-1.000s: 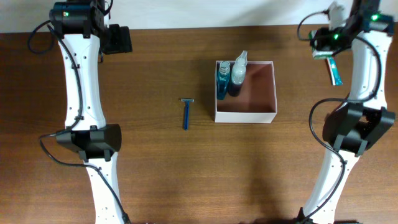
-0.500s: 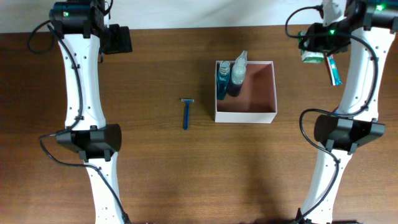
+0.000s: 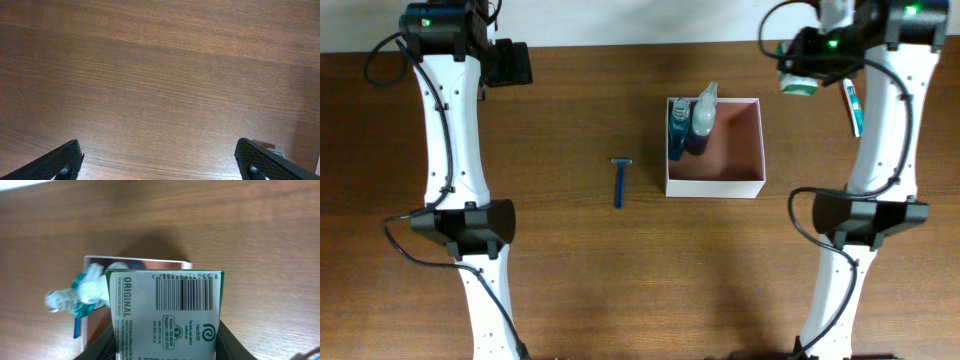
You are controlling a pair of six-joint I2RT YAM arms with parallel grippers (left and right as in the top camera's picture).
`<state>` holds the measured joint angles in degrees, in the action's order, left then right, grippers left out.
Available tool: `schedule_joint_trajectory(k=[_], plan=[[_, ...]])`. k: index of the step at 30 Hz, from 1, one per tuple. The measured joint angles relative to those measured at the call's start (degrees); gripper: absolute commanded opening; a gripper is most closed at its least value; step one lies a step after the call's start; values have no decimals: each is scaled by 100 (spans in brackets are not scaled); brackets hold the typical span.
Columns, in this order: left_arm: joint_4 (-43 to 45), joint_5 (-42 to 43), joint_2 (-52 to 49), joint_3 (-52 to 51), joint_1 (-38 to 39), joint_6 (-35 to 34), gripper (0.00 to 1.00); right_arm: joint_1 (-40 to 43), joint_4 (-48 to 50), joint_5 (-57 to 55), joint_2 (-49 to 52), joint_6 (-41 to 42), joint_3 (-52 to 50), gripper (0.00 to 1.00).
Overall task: Pack container
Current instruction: 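Lift the soap bar and carry it left over the pink box, then lower the soap bar into the box and open the right gripper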
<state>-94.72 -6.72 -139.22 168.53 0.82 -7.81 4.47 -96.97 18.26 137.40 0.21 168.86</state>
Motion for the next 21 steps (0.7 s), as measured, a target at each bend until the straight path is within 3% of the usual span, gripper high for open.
schedule_joint_trajectory(k=[6, 21], plan=[[0, 0, 0, 0, 2, 0, 99, -487, -2, -319, -52, 7, -260, 34], [0, 0, 0, 0, 2, -2, 99, -616, 98, -518, -59, 39, -2044, 35]])
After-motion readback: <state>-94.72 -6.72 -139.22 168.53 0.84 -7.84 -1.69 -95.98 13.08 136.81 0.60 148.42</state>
